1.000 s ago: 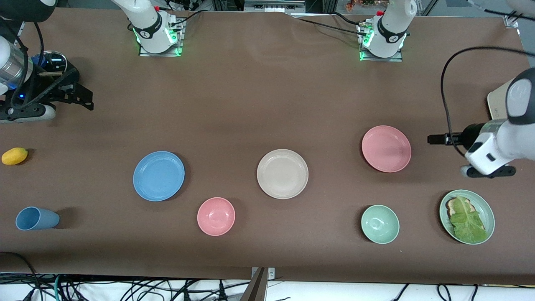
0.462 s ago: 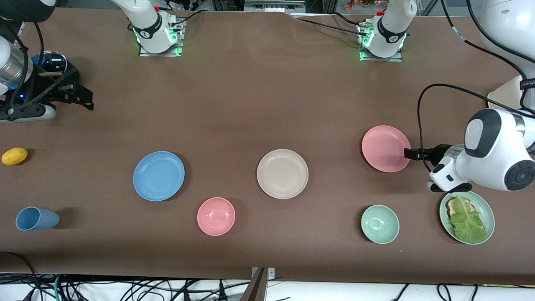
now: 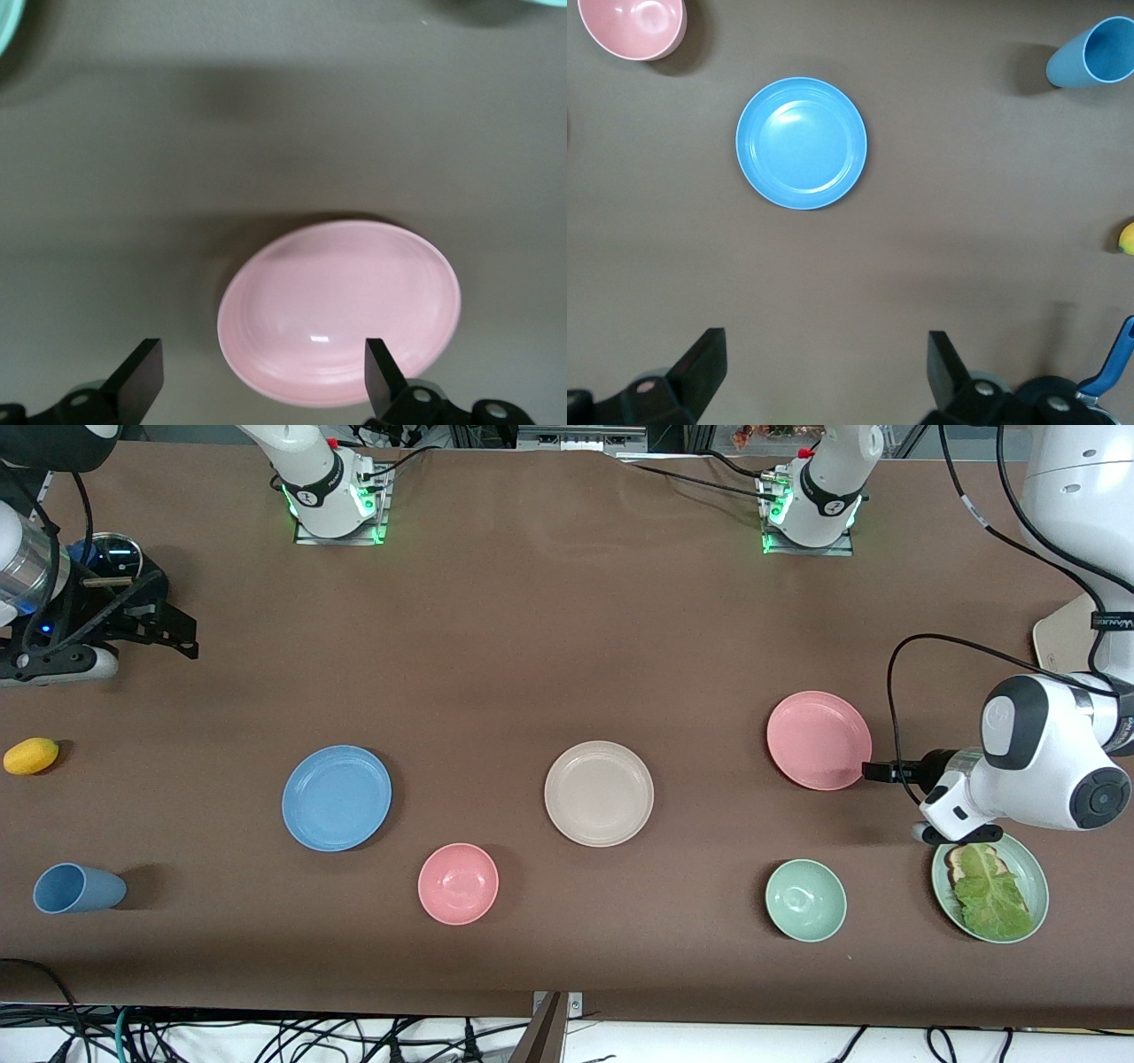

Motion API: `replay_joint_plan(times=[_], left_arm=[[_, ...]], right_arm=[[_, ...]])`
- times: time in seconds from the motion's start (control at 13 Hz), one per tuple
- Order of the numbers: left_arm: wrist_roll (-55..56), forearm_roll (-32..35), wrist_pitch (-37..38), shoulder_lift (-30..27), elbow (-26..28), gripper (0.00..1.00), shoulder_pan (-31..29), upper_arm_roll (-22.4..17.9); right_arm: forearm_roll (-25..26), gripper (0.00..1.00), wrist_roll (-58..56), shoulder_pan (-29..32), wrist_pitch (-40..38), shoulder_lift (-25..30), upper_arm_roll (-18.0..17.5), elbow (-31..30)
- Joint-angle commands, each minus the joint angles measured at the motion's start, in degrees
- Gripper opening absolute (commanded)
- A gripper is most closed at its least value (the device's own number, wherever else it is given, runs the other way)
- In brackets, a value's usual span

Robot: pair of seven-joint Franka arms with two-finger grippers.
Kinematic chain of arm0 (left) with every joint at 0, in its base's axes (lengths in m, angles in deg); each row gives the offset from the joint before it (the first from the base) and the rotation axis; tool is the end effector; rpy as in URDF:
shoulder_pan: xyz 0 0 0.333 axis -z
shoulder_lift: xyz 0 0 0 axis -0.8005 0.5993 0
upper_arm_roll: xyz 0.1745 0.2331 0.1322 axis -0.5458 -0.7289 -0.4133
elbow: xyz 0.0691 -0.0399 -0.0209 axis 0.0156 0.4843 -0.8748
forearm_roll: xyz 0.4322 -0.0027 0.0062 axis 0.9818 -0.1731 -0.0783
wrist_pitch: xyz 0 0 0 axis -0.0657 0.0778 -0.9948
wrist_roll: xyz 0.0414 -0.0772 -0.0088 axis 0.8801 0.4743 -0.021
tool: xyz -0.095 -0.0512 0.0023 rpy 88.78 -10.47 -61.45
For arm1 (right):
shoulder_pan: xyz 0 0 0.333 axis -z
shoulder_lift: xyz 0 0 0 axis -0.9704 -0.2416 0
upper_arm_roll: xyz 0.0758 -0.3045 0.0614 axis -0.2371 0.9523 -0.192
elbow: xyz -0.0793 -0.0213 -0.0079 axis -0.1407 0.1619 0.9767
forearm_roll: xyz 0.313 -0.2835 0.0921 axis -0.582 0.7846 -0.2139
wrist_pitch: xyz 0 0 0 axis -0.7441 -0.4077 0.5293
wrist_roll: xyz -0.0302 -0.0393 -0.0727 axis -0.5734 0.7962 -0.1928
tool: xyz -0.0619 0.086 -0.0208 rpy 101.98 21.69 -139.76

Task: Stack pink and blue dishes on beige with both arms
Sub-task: 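Reach the left gripper to the pink plate rim and grasp it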

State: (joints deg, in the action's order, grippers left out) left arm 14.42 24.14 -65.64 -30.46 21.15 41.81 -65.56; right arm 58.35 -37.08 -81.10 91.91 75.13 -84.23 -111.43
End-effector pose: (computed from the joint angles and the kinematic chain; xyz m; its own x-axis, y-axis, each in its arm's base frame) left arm 0.6935 0.0472 0.2497 0.9423 0.0193 -0.3343 0.0575 -0.9928 0.1047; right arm 0.6126 0.0486 0.5942 0.9919 0.1177 -0.0473 0.1195 -0.9922 0.0353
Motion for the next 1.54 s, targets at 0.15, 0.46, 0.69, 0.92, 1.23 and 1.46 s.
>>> replay_joint_plan(times=[0.15, 0.46, 0.69, 0.92, 1.23, 1.46], left_arm=[[-7.17, -4.05, -20.99, -14.98, 25.67, 1.0, -0.94, -0.31], [-14.71, -8.35, -28.91, -18.43, 34.31, 1.0, -1.55, -2.33], [-20.97, -12.75, -32.09, -17.46, 36.42, 1.0, -3.75, -2.42], [-22.3, -14.77, -36.48, -17.28, 39.41, 1.0, -3.84, -2.42], [-25.97, -18.1, -38.16, -15.18, 39.51, 1.0, -3.84, -2.42], [-34.59, -27.42, -38.77, -14.12, 39.51, 1.0, -3.75, -2.42]], right_arm=[[-0.52, 1.0, 0.72, 0.42, -0.8, -0.15, -0.1, 0.95], [-0.52, 1.0, 0.72, 0.42, -0.8, -0.15, -0.09, 0.95], [-0.52, 1.0, 0.72, 0.42, -0.8, -0.15, -0.09, 0.95], [-0.52, 1.0, 0.72, 0.42, -0.8, -0.15, -0.09, 0.95], [-0.52, 1.0, 0.72, 0.42, -0.8, -0.15, -0.09, 0.95], [-0.52, 1.0, 0.72, 0.34, -0.8, -0.15, -0.09, 0.95]])
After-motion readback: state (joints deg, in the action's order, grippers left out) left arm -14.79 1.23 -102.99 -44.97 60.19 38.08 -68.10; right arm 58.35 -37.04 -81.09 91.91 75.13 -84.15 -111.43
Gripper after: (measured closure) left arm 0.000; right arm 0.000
